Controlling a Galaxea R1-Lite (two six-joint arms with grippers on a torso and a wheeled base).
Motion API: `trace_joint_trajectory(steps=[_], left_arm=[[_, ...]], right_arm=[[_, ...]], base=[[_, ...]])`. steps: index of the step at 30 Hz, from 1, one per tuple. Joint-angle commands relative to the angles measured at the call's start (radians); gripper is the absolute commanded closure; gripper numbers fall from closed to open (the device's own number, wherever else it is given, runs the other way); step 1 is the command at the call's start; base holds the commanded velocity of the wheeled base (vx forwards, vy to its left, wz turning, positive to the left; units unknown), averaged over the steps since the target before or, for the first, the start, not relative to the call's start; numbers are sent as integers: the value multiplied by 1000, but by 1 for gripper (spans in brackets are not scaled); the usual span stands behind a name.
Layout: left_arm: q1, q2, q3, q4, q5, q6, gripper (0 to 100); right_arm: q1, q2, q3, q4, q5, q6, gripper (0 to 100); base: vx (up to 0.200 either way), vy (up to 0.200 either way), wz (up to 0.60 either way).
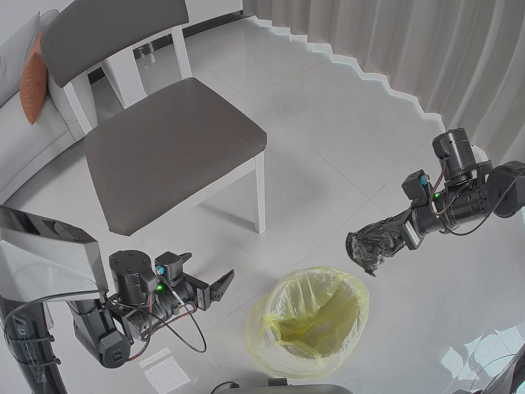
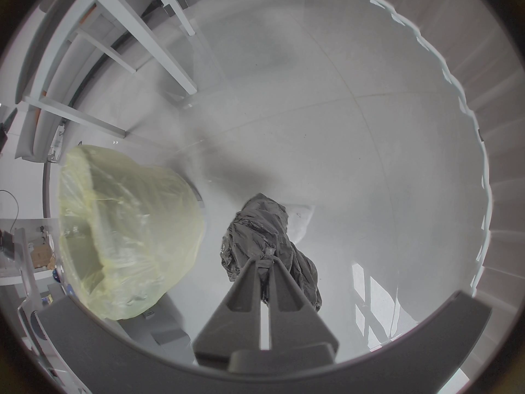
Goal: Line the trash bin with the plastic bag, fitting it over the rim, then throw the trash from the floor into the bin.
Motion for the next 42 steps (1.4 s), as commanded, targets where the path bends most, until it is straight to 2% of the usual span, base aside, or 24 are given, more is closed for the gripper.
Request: trace_joint_trajectory(steps=[1,6,11,19,30,33,42], left_arm=[[1,10,18,-18,18,-2,0],[1,8,31,-18,18,-3,0],[2,2,35,-18,18,-5,0],[-2,-7,42,-18,18,-5,0],[-1,-32,70,-18,18,-17,0],[1,-35,81,-18,18,-19,0],[1,-59,90,-18,18,-19,0]], right_arm=[[118,-65,34,-7,4,2,100],[199,-50,74,-7,24,4,100],[247,-44,133,-7,26,4,100],[253,-11,214,-47,58,4,100],[297,122,294,-203,84,4,100],[294,171,301,-251,105,4,100],[273,272,335,-347,110,-1,100]], base=[[0,0,0],[0,0,0],[0,0,0],[0,0,0],[0,0,0],[0,0,0],[0,0,0]])
